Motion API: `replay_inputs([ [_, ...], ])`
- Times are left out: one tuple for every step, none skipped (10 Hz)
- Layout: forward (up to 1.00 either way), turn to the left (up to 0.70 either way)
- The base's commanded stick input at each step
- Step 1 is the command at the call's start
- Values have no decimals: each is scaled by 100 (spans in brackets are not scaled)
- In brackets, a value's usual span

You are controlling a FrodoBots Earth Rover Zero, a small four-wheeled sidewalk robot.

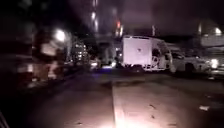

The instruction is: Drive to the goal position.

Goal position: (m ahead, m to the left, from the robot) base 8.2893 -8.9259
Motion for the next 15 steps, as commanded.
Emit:
replay_inputs([
  [45,0],
  [45,0],
  [45,0],
  [45,2],
  [45,16],
  [45,8],
  [45,0],
  [45,0],
  [45,0],
  [45,0],
  [45,0],
  [45,0],
  [45,0],
  [45,0],
  [45,0],
])
